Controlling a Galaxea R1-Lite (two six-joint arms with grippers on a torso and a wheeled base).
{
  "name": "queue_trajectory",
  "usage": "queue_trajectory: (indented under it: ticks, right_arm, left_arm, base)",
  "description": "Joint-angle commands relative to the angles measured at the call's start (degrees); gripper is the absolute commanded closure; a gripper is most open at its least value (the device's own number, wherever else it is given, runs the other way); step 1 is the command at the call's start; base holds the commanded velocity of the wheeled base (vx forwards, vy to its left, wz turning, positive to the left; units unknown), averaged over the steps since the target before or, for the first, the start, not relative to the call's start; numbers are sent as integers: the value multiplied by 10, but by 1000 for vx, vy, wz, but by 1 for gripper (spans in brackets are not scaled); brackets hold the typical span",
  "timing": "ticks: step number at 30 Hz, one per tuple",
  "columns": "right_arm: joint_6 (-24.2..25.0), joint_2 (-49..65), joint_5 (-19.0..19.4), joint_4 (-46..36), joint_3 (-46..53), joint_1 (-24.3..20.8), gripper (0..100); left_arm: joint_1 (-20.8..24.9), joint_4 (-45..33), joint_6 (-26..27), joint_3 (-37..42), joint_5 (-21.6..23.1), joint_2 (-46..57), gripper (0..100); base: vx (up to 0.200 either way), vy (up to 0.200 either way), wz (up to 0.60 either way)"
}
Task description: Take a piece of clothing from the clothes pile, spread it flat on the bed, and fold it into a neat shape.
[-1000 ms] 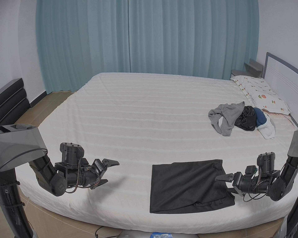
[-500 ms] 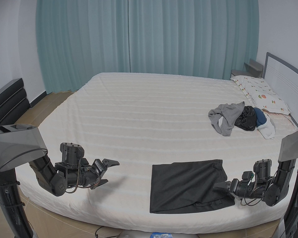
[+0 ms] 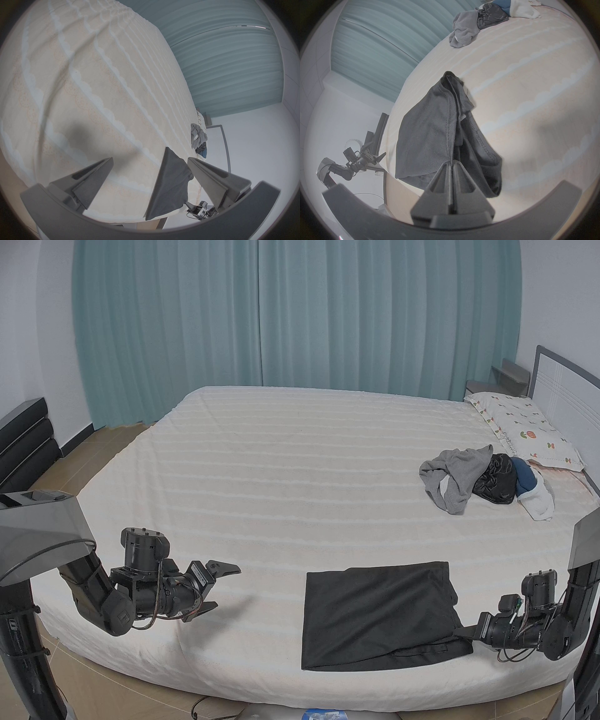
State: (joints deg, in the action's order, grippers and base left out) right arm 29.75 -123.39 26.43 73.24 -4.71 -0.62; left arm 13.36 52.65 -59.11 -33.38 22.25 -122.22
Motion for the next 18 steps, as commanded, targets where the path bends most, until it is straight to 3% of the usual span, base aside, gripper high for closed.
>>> queue_trajectory:
  ticks: [1, 7, 12, 18]
  right_arm:
    - [-7, 25, 0, 1, 20, 4, 100]
    - [-18, 33, 0, 1, 30, 19, 100]
    - [-74, 25, 1, 1, 47, 37, 100]
    - [-87, 20, 0, -4, 47, 43, 100]
  left_arm:
    - [0, 1, 0, 0, 0, -1, 0]
    - [0, 0, 0, 0, 0, 0, 0]
    - [0, -1, 0, -1, 0, 0, 0]
    - [0, -1, 0, -1, 0, 0, 0]
  base:
    - [0, 0, 0]
    - [0, 0, 0]
    - [0, 0, 0]
    - [0, 0, 0]
